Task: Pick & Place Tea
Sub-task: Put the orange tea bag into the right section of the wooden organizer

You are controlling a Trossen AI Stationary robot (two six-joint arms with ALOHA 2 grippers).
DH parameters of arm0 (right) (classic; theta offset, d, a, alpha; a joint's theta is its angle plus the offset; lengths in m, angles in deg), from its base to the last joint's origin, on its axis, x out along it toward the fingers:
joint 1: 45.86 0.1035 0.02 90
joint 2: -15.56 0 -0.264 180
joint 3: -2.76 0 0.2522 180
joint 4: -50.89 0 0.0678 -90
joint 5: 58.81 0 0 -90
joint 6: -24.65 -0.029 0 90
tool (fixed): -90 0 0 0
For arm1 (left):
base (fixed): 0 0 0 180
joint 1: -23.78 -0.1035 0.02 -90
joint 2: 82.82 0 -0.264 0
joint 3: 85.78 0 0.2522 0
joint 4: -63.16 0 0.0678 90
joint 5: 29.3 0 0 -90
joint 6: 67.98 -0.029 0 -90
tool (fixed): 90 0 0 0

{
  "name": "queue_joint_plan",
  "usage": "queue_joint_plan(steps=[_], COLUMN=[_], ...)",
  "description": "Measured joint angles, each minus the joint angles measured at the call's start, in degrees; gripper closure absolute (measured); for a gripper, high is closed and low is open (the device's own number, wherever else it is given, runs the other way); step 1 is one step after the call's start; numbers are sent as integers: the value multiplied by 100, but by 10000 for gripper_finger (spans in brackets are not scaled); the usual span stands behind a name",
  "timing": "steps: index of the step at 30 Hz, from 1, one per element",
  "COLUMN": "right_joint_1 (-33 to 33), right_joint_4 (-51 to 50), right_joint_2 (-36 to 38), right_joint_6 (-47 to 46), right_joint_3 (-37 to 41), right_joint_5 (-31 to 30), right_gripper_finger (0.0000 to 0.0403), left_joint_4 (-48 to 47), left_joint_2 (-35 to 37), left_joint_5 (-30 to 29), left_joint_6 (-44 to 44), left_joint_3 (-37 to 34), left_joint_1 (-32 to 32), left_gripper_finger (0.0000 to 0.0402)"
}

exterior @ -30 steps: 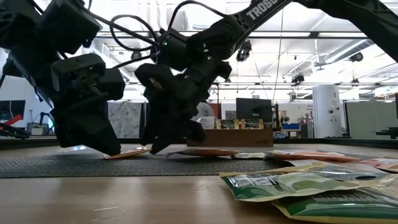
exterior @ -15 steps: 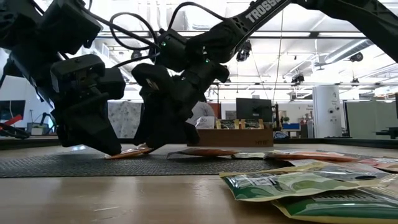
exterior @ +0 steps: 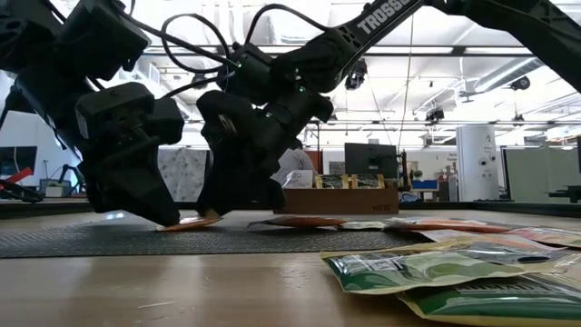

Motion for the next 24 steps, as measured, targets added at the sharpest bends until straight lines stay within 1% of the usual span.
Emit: queue_joint_plan(steps=[6, 11, 14, 16, 19, 21, 24], right_joint_1=[-2, -17, -50, -76, -164, -263, -446], right_joint_4=[13, -9, -62, -186, -437, -559, -724], right_joint_2=[0, 32, 130, 260, 539, 759, 1088], right_joint_6=[44, 202, 325, 457, 746, 899, 997], right_joint_3=[0, 0, 0, 0, 0, 2, 36], right_joint_5=[21, 26, -21, -286, -832, -1230, -1715], right_gripper_finger=[384, 394, 394, 394, 394, 394, 394], left_joint_4=[0, 0, -1, -118, -605, -1091, -1543], left_joint_2=[-1, 64, 294, 501, 921, 1206, 1631], left_joint_5=[0, 4, 5, -52, -250, -558, -1170], left_joint_6=[2, 2, 22, 10, 63, 90, 85], left_joint_3=[0, 2, 2, -3, -13, -19, -17], left_joint_1=[-3, -3, -3, -11, -9, 8, 4], left_gripper_finger=[333, 333, 333, 333, 333, 333, 333])
